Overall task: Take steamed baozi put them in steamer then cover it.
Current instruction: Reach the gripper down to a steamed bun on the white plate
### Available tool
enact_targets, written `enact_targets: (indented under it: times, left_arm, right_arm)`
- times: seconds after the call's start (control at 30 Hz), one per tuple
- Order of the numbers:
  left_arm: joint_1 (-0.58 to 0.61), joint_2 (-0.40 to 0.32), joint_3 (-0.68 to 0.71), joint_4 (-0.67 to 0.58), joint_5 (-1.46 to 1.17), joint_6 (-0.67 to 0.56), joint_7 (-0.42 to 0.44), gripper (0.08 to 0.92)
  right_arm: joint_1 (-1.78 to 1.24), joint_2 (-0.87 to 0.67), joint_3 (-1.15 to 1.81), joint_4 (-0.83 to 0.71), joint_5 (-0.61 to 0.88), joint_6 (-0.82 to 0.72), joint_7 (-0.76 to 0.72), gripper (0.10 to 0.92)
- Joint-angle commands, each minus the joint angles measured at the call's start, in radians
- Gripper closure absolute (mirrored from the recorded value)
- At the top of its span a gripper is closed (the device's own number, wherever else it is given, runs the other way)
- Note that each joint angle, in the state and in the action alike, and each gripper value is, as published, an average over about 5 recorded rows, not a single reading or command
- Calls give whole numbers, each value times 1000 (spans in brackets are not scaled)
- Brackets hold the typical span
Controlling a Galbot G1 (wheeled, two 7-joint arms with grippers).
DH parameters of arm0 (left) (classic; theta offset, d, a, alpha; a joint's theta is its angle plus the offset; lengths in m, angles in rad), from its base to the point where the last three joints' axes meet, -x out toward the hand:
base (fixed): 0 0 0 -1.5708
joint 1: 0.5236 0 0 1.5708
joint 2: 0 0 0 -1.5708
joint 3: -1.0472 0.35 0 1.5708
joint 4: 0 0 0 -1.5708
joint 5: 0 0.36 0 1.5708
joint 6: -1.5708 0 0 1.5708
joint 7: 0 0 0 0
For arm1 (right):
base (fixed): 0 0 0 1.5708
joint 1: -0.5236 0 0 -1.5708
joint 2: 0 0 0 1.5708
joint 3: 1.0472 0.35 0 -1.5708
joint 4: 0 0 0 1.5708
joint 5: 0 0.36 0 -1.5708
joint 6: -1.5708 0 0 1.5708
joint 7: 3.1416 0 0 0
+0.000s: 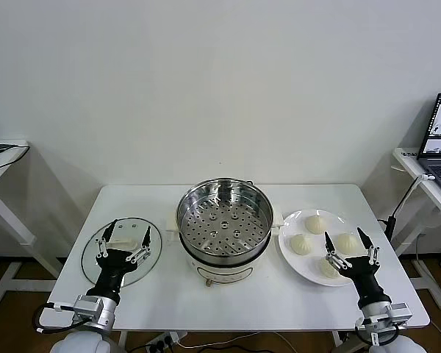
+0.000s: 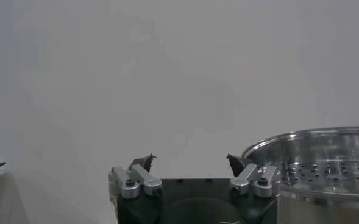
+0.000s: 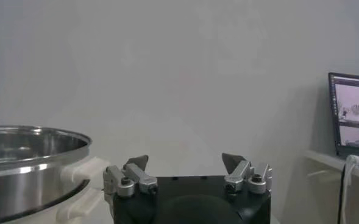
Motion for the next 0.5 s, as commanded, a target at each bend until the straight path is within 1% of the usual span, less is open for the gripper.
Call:
enact_targets:
  times: [0.03, 0.13, 0.27, 0.4, 0.5]
  left_arm:
    - [-5, -4, 12, 3, -1, -1, 2, 177]
    - [-6, -8, 17, -3, -1, 0, 2, 177]
    - [-10, -9, 22, -9, -1, 2, 3, 177]
    - [-16, -9, 25, -3, 0, 5, 1, 177]
    - [-22, -10, 31, 5, 1, 7, 0, 177]
  right_arm:
    - [130, -86, -13, -69, -83, -69, -26, 203]
    - [205, -166, -34, -120, -195, -108, -32, 203]
    - [330, -321, -93, -208, -343, -156, -75, 203]
    - [457, -488, -201, -285, -400, -193, -205, 203]
    - [573, -580, -314, -367, -406, -180, -338, 203]
